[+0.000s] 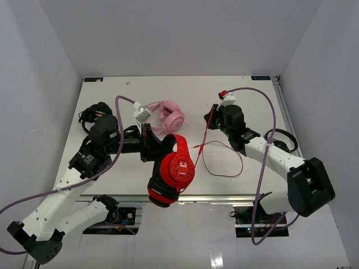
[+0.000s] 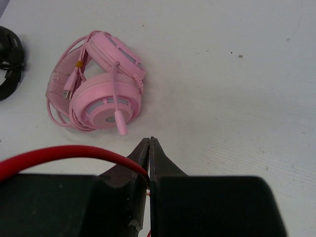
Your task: Wrap the headphones
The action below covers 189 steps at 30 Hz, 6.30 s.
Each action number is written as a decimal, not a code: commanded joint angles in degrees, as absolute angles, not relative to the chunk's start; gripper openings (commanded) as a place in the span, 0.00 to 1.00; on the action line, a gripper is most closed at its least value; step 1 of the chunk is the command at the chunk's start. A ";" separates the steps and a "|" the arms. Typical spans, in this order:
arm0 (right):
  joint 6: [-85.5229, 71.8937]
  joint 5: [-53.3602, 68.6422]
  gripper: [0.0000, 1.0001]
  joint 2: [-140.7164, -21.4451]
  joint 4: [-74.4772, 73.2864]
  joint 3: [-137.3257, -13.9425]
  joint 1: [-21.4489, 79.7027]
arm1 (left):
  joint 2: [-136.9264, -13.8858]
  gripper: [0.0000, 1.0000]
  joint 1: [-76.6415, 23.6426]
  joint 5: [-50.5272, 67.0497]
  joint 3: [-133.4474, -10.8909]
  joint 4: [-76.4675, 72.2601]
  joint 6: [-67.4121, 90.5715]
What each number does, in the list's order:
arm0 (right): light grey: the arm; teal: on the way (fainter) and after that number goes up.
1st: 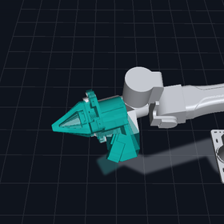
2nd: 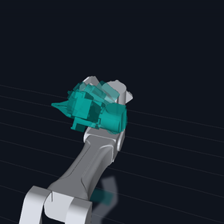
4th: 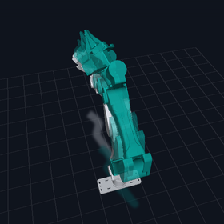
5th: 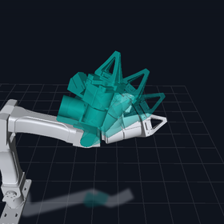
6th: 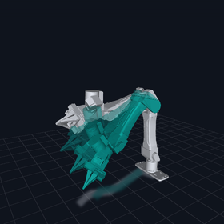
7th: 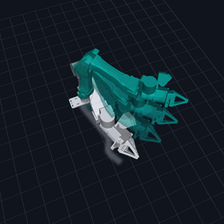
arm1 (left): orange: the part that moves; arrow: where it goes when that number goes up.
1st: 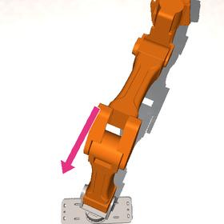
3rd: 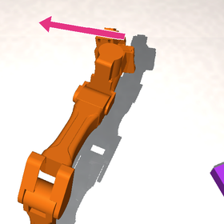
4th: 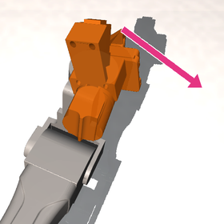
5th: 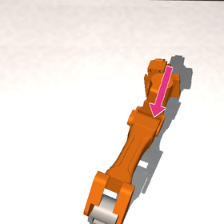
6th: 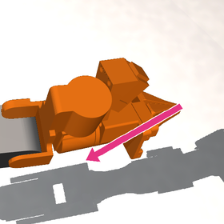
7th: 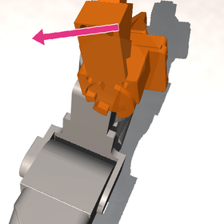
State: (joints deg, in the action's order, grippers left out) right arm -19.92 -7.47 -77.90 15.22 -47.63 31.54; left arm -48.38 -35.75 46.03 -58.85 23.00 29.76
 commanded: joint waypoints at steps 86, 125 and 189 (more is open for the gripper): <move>1.08 -4.65 0.08 -76.14 -31.82 -91.40 45.76 | -88.01 0.00 -44.82 -22.59 -68.26 48.86 26.83; -15.78 -9.82 0.08 -70.95 -3.95 -55.47 74.79 | -71.03 0.00 -36.89 -11.91 -66.72 34.71 54.12; -16.55 -22.98 0.08 -51.35 17.07 -21.45 59.16 | -48.75 0.00 -35.95 10.91 -66.30 31.94 53.39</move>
